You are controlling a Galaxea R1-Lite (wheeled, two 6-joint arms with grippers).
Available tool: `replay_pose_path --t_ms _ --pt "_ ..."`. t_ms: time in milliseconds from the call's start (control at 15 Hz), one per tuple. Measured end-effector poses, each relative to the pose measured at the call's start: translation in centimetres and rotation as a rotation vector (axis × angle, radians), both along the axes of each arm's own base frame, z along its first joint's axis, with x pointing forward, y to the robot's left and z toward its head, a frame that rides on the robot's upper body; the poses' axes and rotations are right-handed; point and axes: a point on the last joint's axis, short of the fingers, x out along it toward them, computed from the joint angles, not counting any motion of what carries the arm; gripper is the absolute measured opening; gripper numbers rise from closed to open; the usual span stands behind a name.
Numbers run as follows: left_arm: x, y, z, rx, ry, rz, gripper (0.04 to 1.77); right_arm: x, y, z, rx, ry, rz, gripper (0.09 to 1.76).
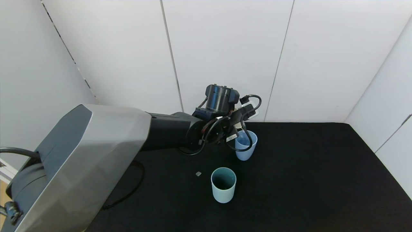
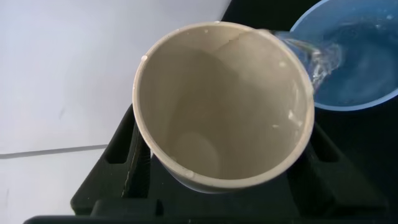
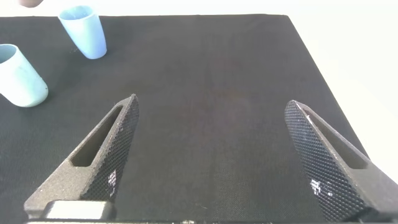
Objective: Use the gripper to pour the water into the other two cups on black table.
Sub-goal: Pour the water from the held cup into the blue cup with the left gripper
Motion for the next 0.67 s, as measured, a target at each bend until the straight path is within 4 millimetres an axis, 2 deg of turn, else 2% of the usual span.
replay_pose_path --t_ms 667 --pt "-0.34 -0.15 0.21 0.038 -0.018 0.010 1.23 0.00 0.00 0.00 0.000 0.000 0.000 1.71"
